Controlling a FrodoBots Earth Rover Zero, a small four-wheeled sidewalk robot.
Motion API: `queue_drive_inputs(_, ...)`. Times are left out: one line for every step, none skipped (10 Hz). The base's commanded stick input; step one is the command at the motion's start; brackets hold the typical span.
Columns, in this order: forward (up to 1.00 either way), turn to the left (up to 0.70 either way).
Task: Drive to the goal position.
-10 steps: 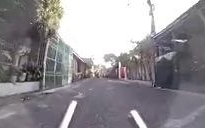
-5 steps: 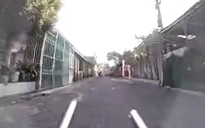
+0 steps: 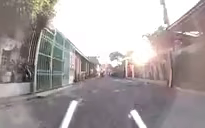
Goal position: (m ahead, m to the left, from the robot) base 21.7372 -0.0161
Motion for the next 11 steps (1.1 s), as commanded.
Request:
queue_drive_inputs(0.85,0.00)
queue_drive_inputs(0.85,0.00)
queue_drive_inputs(0.85,0.00)
queue_drive_inputs(0.85,0.00)
queue_drive_inputs(0.85,0.00)
queue_drive_inputs(0.85,0.00)
queue_drive_inputs(0.85,0.00)
queue_drive_inputs(0.85,0.00)
queue_drive_inputs(0.85,-0.03)
queue_drive_inputs(0.85,-0.08)
queue_drive_inputs(0.85,-0.34)
